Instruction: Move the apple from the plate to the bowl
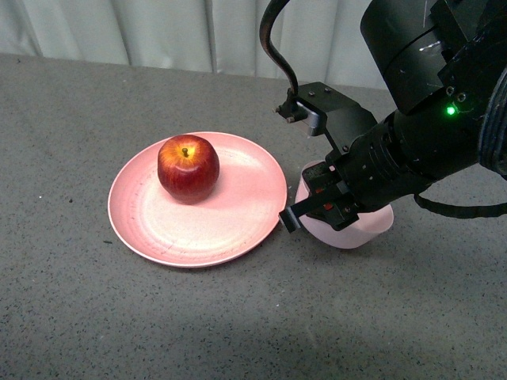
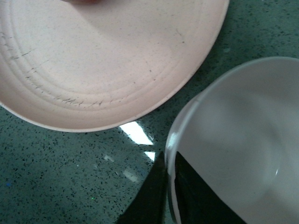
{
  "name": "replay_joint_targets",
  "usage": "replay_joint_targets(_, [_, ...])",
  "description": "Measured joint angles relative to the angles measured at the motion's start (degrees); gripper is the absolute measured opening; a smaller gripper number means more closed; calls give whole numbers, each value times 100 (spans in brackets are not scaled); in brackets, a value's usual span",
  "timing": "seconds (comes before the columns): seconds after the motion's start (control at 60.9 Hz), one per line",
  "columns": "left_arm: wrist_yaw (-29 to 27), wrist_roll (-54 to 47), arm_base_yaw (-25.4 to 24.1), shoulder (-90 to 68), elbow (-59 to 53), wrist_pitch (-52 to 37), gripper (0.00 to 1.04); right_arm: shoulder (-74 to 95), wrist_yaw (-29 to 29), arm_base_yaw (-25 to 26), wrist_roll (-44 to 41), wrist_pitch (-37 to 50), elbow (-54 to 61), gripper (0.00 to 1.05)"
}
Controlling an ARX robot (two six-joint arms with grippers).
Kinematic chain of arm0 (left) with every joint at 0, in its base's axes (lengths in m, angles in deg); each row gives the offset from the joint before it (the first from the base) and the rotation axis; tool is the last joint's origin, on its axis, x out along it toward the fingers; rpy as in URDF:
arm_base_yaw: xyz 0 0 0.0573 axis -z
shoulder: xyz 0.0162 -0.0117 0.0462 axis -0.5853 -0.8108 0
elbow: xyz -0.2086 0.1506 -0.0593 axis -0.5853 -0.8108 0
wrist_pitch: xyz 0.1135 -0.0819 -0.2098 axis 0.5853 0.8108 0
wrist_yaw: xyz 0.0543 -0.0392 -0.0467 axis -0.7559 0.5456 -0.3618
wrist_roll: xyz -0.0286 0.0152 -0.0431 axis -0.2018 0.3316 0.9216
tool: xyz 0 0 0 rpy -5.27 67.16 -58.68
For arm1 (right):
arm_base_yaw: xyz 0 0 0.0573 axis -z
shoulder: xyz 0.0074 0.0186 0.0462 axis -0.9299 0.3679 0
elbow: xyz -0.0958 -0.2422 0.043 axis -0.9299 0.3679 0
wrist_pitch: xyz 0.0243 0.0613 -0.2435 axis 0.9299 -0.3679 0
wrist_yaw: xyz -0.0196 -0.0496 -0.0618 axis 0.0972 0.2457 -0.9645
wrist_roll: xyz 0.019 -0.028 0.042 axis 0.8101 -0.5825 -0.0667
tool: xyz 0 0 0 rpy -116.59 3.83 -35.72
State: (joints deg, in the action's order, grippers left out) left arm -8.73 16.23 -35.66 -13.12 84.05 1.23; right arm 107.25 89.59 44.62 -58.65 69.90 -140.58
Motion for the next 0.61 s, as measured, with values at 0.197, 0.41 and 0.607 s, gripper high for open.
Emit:
replay_joint_targets(0.197, [0,0,0,0,0,0,98,-186,-85,22,57,286,111,44])
replay_joint_targets(0.41, [-2,-2,0,0,0,0,98,-1047,-343,116,369,1298,793,78])
replay_joint_targets(0.607, [-2,-2,0,0,0,0,98,-1987,-820,413,592,2022,1718,95])
